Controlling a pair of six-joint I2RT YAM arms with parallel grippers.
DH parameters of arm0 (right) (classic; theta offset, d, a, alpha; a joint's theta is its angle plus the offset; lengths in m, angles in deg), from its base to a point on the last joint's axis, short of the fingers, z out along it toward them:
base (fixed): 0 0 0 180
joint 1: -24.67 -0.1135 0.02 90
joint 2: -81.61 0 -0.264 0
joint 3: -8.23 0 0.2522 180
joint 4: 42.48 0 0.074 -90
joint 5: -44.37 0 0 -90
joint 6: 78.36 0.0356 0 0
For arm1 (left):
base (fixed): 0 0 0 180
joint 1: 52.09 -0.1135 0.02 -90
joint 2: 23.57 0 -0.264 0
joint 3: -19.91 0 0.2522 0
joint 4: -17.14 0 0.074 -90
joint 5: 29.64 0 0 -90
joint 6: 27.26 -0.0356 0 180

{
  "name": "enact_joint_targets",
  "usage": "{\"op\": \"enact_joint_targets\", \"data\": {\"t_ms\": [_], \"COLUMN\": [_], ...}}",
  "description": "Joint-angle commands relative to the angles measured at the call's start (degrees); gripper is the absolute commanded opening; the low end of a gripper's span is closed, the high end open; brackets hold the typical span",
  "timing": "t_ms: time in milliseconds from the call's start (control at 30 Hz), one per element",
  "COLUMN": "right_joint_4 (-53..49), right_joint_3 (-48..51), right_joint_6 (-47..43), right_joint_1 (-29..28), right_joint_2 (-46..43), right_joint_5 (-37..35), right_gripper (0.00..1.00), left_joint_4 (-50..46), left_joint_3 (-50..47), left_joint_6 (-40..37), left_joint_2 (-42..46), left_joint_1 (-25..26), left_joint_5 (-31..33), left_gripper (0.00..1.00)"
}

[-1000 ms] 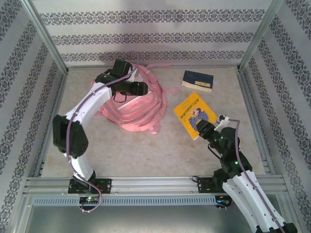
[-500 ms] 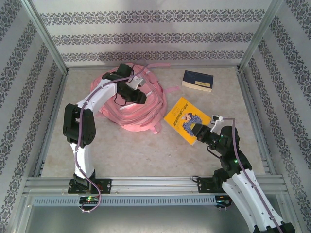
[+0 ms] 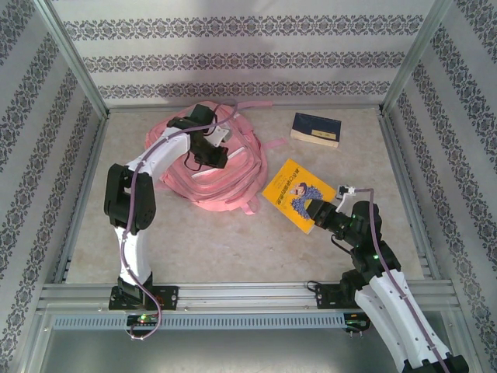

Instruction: Pack the student bag

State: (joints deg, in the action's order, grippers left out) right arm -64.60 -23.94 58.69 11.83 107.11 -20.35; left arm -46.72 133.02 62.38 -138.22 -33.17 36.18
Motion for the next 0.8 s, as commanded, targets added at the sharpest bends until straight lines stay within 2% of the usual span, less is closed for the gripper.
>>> {"op": "enact_joint_targets", "data": {"t_ms": [0, 267, 433, 633, 767], "right_joint_4": [2.0, -4.9, -6.9, 4.7, 12.4], "right_joint_3": [-3.8, -9.8, -12.2, -11.0, -12.5], "right_joint_6": [-1.7, -3.4, 2.1, 15.2, 20.4], "right_joint_1": [0.9, 1.0, 1.0, 1.0, -0.1], "right_joint_2": [-1.2, -0.8, 0.5, 9.0, 14.0], "right_joint_5": [2.0, 1.1, 1.1, 11.1, 13.8], "right_gripper": [0.0, 0.0, 0.0, 0.0, 0.0], "left_joint_4": [-2.3, -2.3, -1.2, 4.3, 5.6], "left_joint_3": [4.3, 11.4, 12.5, 10.2, 10.2], "left_joint_6": [-0.2, 3.8, 5.8, 11.1, 12.1], "left_joint_2": [1.4, 10.4, 15.6, 17.8, 17.3], "left_joint_1": [2.2, 2.8, 1.7, -1.6, -1.6], "left_joint_5": [3.3, -1.9, -6.8, -18.8, -22.3], "left_gripper": [0.0, 0.0, 0.0, 0.0, 0.0]}}
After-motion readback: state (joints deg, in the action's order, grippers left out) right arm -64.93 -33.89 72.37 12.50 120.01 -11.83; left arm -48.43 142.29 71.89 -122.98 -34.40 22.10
